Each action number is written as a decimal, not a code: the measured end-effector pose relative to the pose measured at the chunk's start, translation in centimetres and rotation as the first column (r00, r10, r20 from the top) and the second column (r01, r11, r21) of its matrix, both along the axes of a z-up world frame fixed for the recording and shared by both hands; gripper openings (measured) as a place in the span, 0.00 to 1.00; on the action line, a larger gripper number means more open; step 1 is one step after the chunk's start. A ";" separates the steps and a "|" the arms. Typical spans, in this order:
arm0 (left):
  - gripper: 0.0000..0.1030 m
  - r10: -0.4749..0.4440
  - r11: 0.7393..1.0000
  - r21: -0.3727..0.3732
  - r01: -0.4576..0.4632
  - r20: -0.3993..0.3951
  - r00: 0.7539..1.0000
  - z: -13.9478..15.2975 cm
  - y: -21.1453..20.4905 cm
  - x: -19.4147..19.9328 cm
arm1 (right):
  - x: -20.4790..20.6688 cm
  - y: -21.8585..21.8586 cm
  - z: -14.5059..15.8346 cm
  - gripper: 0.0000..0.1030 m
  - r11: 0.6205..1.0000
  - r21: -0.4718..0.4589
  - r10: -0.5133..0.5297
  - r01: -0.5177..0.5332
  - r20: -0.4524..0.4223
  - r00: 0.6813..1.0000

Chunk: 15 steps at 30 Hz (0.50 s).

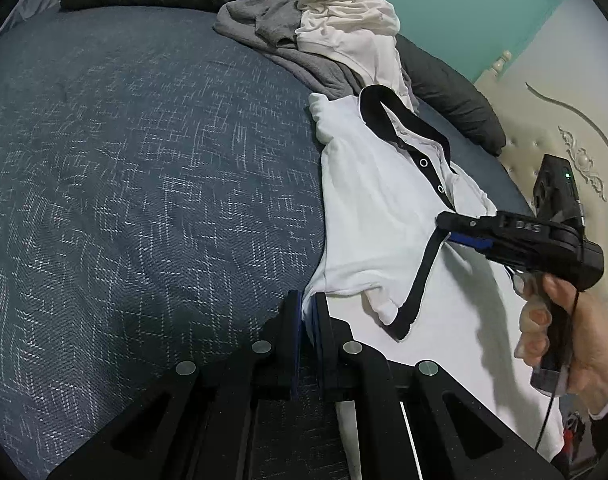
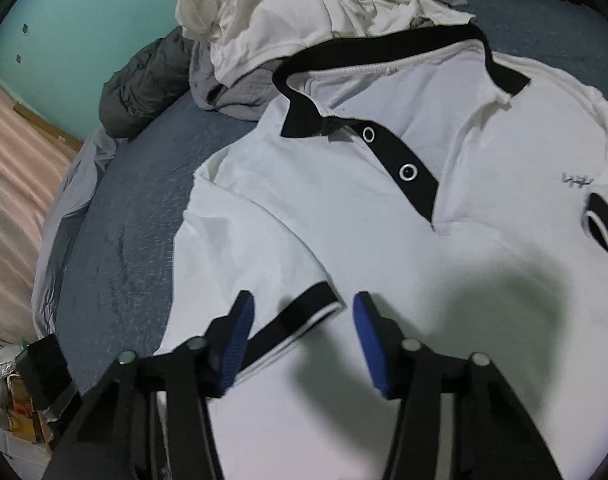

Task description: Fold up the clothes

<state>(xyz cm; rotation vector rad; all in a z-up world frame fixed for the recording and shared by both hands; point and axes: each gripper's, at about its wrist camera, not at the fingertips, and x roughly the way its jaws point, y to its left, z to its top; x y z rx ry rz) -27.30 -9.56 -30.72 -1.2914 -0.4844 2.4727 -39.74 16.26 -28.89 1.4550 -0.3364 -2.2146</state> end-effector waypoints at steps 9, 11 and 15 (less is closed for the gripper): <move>0.06 0.012 0.999 0.037 -0.013 0.012 1.000 -0.3 -0.4 -0.1 | 0.4 1.2 0.3 0.03 0.999 0.024 -0.042 0.043 -0.071 0.997; 0.06 0.011 0.999 0.036 -0.011 0.012 1.000 -0.3 -0.4 0.0 | 0.3 1.4 0.1 0.03 0.998 0.035 -0.046 0.048 -0.053 0.998; 0.06 0.011 0.999 0.040 -0.011 0.015 1.000 -0.4 -0.4 0.0 | 0.2 1.3 -0.3 0.03 0.997 0.071 -0.039 0.042 -0.040 0.998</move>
